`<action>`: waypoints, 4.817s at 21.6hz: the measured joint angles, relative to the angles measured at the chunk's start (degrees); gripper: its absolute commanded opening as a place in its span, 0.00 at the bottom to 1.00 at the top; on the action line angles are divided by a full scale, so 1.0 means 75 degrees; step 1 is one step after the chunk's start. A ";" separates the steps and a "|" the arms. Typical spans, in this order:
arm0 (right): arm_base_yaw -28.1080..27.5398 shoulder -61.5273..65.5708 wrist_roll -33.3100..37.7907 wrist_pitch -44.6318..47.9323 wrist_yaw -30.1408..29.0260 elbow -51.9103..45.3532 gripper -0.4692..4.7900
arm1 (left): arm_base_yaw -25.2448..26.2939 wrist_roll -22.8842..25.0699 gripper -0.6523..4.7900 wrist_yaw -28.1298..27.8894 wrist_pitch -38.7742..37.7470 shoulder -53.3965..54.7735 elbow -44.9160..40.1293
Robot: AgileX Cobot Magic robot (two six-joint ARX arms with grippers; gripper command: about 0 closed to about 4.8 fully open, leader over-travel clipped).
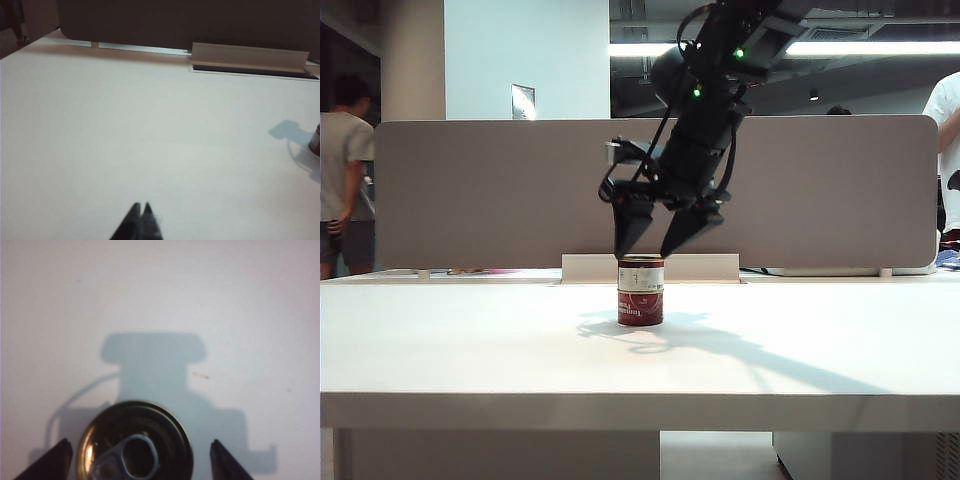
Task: Stack a can of tomatoes on the right onto the can of tomatoes on the left.
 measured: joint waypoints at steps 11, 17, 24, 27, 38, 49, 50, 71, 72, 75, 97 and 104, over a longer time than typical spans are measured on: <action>-0.0312 -0.1390 -0.0015 -0.1443 0.0335 0.1005 0.25 | 0.0000 0.0000 0.11 0.0000 0.0055 0.0000 0.0003; -0.1090 -0.2547 0.0050 -0.2081 0.0321 0.0312 0.12 | 0.0000 0.0000 0.11 0.0003 0.0055 0.0003 0.0003; -0.1746 -0.4913 0.0393 -0.1204 0.0023 -0.2576 0.10 | 0.0000 0.0000 0.11 0.0006 0.0055 0.0006 0.0000; -0.1743 -0.5939 0.0577 -0.0431 -0.0026 -0.3789 0.09 | 0.0000 0.0000 0.11 0.0006 0.0055 0.0009 0.0003; -0.1751 -0.9675 0.1784 0.1766 0.0562 -0.7886 0.09 | 0.0000 0.0000 0.11 0.0006 0.0052 0.0006 0.0000; -0.1781 -1.1666 0.2390 0.3596 0.1603 -1.1074 0.09 | 0.0000 0.0000 0.11 0.0006 0.0052 0.0000 0.0000; -0.1845 -1.1861 0.2425 0.3937 0.1591 -1.1328 0.09 | 0.0000 0.0000 0.11 0.0006 0.0055 0.0000 0.0000; -0.3867 -1.6148 0.2483 0.3617 0.0364 -1.3371 0.09 | 0.0000 0.0000 0.11 0.0006 0.0052 0.0000 0.0003; -0.3867 -1.6197 0.2398 0.3541 0.0326 -1.3388 0.09 | 0.0000 0.0000 0.11 0.0006 0.0052 0.0000 0.0003; -0.3867 -1.6259 0.2060 0.3223 0.0277 -1.3385 0.09 | 0.0000 0.0000 0.11 0.0006 0.0052 0.0000 0.0000; -0.3867 -1.6279 0.1434 0.2911 0.0428 -1.3586 0.09 | 0.0000 0.0000 0.11 0.0006 0.0052 0.0003 0.0003; -0.3864 -1.6279 0.1434 0.2908 0.0428 -1.3586 0.09 | 0.0000 0.0000 0.11 0.0006 0.0052 0.0003 0.0003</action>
